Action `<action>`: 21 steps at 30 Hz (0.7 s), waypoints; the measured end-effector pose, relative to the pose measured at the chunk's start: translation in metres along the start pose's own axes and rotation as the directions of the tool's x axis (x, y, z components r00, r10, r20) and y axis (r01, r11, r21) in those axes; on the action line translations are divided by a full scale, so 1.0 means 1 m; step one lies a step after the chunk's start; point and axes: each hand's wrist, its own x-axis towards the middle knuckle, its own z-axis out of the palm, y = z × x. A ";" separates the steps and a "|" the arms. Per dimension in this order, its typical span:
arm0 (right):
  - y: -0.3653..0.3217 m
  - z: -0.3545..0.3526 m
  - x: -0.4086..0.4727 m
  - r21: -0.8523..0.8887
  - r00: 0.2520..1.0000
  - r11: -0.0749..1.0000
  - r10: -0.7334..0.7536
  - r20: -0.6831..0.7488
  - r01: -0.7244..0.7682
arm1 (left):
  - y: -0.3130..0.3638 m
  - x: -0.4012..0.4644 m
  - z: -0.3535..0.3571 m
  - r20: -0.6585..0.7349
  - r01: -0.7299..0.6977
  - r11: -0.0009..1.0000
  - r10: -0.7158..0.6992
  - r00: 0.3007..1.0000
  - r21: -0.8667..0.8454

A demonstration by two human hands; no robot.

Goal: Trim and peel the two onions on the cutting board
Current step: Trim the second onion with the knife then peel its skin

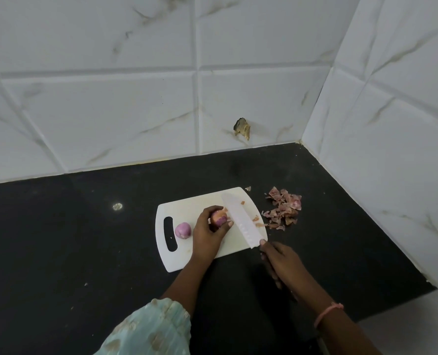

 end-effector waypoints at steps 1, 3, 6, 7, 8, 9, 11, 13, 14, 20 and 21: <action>0.005 0.000 -0.002 -0.006 1.000 1.000 0.022 0.003 -0.022 | -0.002 0.002 -0.001 0.011 0.003 1.000 -0.003 1.000 -0.005; 0.013 0.002 -0.002 -0.014 0.999 0.999 0.047 -0.004 -0.047 | -0.003 0.004 -0.003 0.036 0.012 1.000 -0.012 0.999 -0.004; 0.017 0.005 0.002 -0.025 0.999 0.999 0.043 -0.017 -0.043 | 0.000 0.005 -0.006 0.093 0.060 0.997 -0.055 0.994 -0.052; 0.018 0.007 0.003 -0.024 0.999 0.999 0.035 -0.023 -0.035 | 0.000 0.005 -0.008 0.112 0.083 0.994 -0.075 0.991 -0.069; 0.017 0.009 0.005 -0.016 0.999 1.000 0.021 -0.031 -0.022 | 0.000 0.006 -0.009 0.127 0.105 0.991 -0.094 0.987 -0.081; 0.015 0.011 0.007 0.001 0.999 1.000 0.006 -0.039 -0.006 | 0.000 0.007 -0.010 0.140 0.125 0.988 -0.112 0.984 -0.087; 0.012 0.015 0.011 0.019 0.998 0.999 -0.027 -0.051 0.028 | -0.001 0.007 -0.011 0.161 0.131 0.988 -0.117 0.980 -0.079; 0.011 0.018 0.017 -0.039 0.996 0.997 -0.071 -0.058 0.069 | -0.002 0.007 -0.011 0.170 0.107 0.993 -0.098 0.981 -0.049; 0.012 0.020 0.020 -0.074 0.994 0.994 -0.090 -0.063 0.086 | -0.002 0.006 -0.011 0.171 0.096 0.995 -0.089 0.981 -0.035; 0.011 0.025 0.036 -0.248 0.981 0.958 -0.170 -0.095 0.142 | -0.001 0.005 -0.009 0.212 0.046 0.999 -0.049 0.976 0.017; 0.009 0.025 0.038 -0.256 0.980 0.957 -0.170 -0.102 0.139 | 0.000 0.004 -0.009 0.221 0.039 0.999 -0.043 0.974 0.026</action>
